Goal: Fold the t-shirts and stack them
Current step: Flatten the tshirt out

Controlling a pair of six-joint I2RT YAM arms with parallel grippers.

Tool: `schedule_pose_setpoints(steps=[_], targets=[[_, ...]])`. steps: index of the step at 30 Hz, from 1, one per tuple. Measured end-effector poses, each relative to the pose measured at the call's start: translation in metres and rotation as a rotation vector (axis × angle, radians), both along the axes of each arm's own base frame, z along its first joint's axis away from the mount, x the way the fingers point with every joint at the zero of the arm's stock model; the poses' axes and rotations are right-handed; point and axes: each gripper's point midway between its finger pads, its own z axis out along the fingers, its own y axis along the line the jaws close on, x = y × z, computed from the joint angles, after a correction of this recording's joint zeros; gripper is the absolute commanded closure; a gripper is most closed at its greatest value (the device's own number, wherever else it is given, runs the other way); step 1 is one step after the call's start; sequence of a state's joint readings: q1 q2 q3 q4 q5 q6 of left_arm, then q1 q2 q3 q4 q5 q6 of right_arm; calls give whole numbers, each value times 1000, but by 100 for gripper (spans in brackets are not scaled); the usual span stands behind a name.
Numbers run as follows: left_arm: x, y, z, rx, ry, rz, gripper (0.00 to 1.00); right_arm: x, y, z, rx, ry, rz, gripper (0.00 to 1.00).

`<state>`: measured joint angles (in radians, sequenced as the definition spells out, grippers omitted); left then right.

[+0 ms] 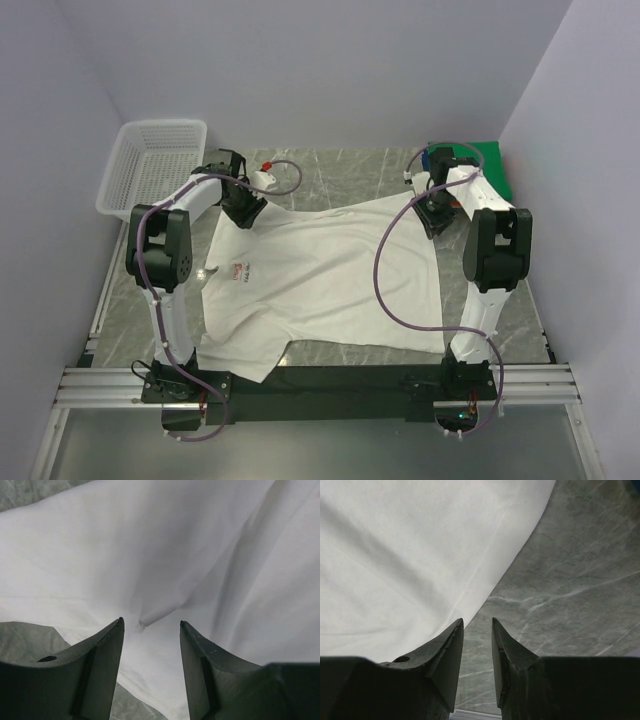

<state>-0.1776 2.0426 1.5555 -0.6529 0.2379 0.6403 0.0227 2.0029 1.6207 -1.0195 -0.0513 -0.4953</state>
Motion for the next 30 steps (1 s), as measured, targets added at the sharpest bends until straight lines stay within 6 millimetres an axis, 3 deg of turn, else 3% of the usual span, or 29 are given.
schedule_pose_setpoints(steps=[5,6,9,12,15,21,23,24,26,27,30], targets=[[-2,-4,-2,6,5,-22,55,0,0,0,2,0,1,63],[-3,-4,-4,8,10,-26,69,0,0,0,2,0,1,63],[-2,-5,-9,15,23,-37,90,0,0,0,3,0,0,64],[5,-5,-10,23,17,-33,99,0,0,0,3,-1,0,64],[28,-7,5,26,-43,-14,99,0,0,0,3,-1,-1,66],[129,-33,67,-31,-352,31,99,7,2,5,16,-25,-11,68],[155,-46,78,-57,-438,31,96,13,3,11,26,-44,-20,69],[167,-54,81,-71,-479,33,84,18,4,13,31,-56,-26,70],[182,-68,75,-91,-530,25,72,28,7,17,46,-80,-35,71],[187,-75,69,-99,-545,20,62,33,9,17,54,-86,-38,71],[193,-87,48,-104,-554,32,50,42,12,12,69,-86,-53,73]])
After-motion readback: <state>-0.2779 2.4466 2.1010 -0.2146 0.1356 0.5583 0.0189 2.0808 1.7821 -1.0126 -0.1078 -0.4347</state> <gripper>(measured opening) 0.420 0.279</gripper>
